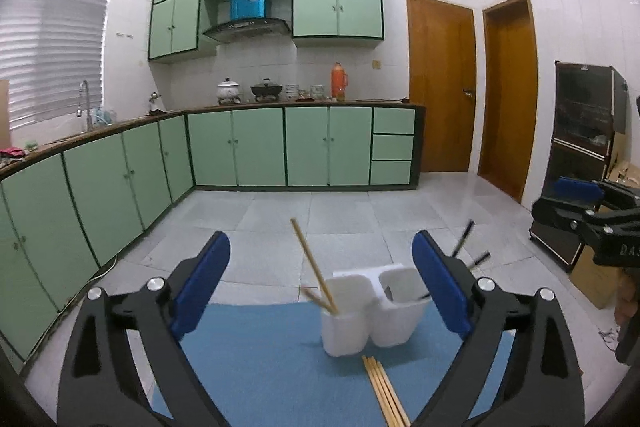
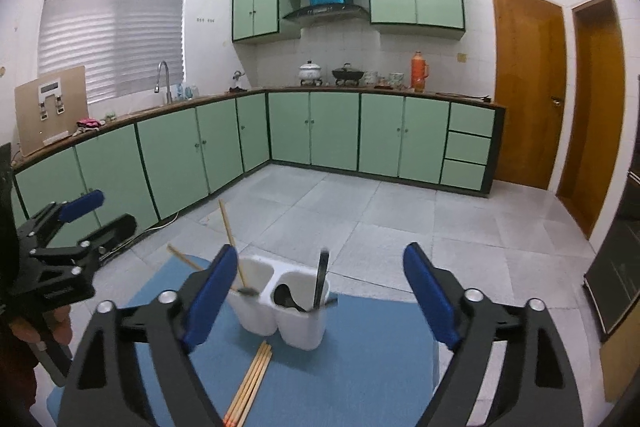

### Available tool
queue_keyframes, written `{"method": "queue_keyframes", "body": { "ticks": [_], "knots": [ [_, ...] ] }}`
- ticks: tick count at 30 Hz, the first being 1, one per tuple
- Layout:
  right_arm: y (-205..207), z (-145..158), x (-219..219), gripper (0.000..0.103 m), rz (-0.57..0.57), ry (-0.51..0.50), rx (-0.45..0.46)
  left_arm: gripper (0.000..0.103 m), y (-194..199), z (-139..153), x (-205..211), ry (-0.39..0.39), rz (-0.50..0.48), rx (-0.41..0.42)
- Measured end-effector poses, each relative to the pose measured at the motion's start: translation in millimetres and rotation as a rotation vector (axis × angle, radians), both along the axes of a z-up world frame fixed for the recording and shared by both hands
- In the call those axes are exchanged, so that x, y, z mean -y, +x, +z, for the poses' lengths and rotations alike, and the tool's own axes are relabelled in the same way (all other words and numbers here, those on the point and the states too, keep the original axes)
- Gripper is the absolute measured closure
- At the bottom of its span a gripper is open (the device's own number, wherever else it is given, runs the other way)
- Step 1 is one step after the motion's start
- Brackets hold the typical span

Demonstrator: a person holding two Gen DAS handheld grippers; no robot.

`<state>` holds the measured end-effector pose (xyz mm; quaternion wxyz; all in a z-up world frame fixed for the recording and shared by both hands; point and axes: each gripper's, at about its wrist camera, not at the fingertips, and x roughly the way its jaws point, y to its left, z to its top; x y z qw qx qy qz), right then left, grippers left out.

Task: Organize utensils
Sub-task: 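Open both tools to release the chopsticks and withdraw from the holder, then move both tools down toward the red-patterned chopsticks on the mat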

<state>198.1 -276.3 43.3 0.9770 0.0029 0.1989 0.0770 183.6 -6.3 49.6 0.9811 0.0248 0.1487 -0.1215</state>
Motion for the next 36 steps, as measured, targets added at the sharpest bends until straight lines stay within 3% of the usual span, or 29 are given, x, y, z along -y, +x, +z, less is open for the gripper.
{"method": "queue_keyframes", "body": {
  "ticks": [8,14,21,26,29,36],
  "knots": [
    [-56.8,-56.7,-13.5,0.014,-0.030,0.007,-0.060,0.008,-52.5,-42.1,-6.1,0.051,0.063,-0.025],
    [-85.1,-111.0,-25.2,0.014,-0.066,0.017,-0.157,0.008,-80.3,-98.5,-9.2,0.128,0.088,-0.136],
    [-104.3,-171.1,-44.7,0.012,-0.068,0.036,-0.289,0.008,-93.7,-154.1,-22.4,0.160,0.095,-0.294],
    [-112.4,-207.4,-66.1,0.013,-0.048,0.026,-0.378,0.008,-99.4,-178.7,-30.5,0.185,0.106,-0.362],
    [-114.4,-219.8,-77.7,0.020,-0.038,0.012,-0.402,0.008,-98.7,-182.5,-34.9,0.184,0.111,-0.377],
    [-112.5,-235.9,-94.2,0.055,-0.009,0.001,-0.439,0.008,-97.0,-189.2,-41.0,0.175,0.112,-0.393]
  ]
}}
